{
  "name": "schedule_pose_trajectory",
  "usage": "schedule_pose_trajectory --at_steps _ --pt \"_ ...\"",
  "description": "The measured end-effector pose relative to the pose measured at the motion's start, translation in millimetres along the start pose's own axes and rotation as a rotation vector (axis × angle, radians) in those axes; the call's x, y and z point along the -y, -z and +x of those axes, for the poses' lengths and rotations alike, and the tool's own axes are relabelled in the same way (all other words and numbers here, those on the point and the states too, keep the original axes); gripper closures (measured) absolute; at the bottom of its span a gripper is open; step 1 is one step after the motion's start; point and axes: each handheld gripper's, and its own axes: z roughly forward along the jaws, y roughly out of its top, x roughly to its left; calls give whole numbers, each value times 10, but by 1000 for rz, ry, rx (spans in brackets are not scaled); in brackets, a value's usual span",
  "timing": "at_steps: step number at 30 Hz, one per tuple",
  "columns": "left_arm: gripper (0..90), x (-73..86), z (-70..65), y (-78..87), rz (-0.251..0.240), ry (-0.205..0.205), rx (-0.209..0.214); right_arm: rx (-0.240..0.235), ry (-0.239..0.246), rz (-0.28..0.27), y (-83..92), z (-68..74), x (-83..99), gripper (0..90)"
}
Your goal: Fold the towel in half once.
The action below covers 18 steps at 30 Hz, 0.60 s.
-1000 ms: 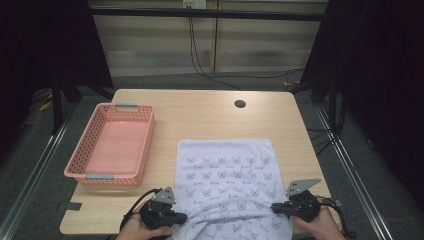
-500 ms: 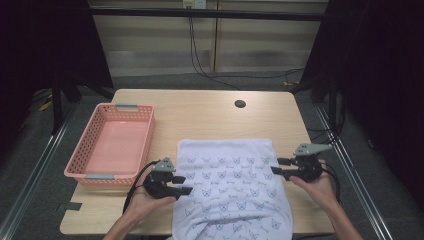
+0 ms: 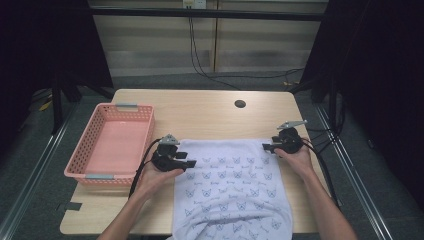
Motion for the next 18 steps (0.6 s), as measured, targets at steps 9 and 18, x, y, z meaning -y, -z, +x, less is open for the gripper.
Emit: schedule_pose_trajectory --at_steps 9,18 --pt "422 -96 176 -126 -32 48 -58 -36 28 -14 -52 48 28 701" --pt "387 -82 254 -211 3 31 -109 -107 -43 -46 -1 127 37 868"
